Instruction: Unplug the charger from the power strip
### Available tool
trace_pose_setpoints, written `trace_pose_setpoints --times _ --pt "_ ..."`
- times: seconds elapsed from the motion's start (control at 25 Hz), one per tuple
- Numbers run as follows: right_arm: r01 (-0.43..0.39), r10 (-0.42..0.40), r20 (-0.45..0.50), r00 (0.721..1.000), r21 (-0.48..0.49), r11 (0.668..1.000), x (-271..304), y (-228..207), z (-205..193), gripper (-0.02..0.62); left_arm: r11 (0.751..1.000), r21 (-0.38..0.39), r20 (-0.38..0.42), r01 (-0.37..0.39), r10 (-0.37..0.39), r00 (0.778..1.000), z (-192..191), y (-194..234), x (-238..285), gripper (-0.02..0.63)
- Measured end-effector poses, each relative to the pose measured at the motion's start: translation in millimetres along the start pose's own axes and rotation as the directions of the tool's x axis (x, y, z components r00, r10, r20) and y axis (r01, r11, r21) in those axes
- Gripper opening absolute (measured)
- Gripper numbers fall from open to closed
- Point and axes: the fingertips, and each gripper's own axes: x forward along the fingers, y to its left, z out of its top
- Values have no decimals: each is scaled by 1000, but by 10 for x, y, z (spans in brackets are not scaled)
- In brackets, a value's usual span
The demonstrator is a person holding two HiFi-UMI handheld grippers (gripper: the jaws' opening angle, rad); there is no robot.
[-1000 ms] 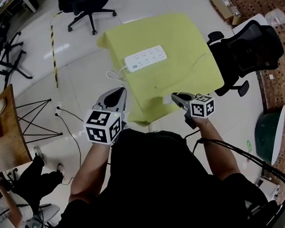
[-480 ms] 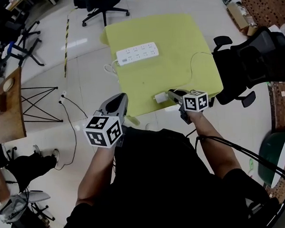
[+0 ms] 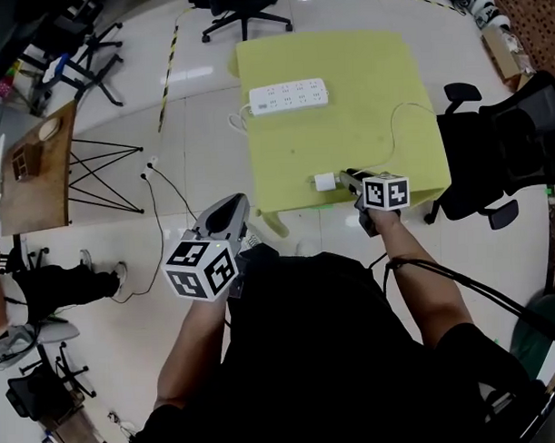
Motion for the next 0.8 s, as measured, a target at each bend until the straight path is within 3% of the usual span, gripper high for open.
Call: trace_pose_setpoints --times 0.2,0.6,0.8 --pt "64 -64 -23 998 6 998 -103 -158 -154 156 999 -27 15 -37 37 999 -113 -28 -182 6" --pt "133 -132 -26 991 68 989 -487 -271 -387 164 999 -37 54 -38 40 998 -218 -265 -517 6" --pt "154 -152 -41 988 59 986 -662 -209 -673 163 997 -56 65 -46 49 997 -537 -417 -915 6"
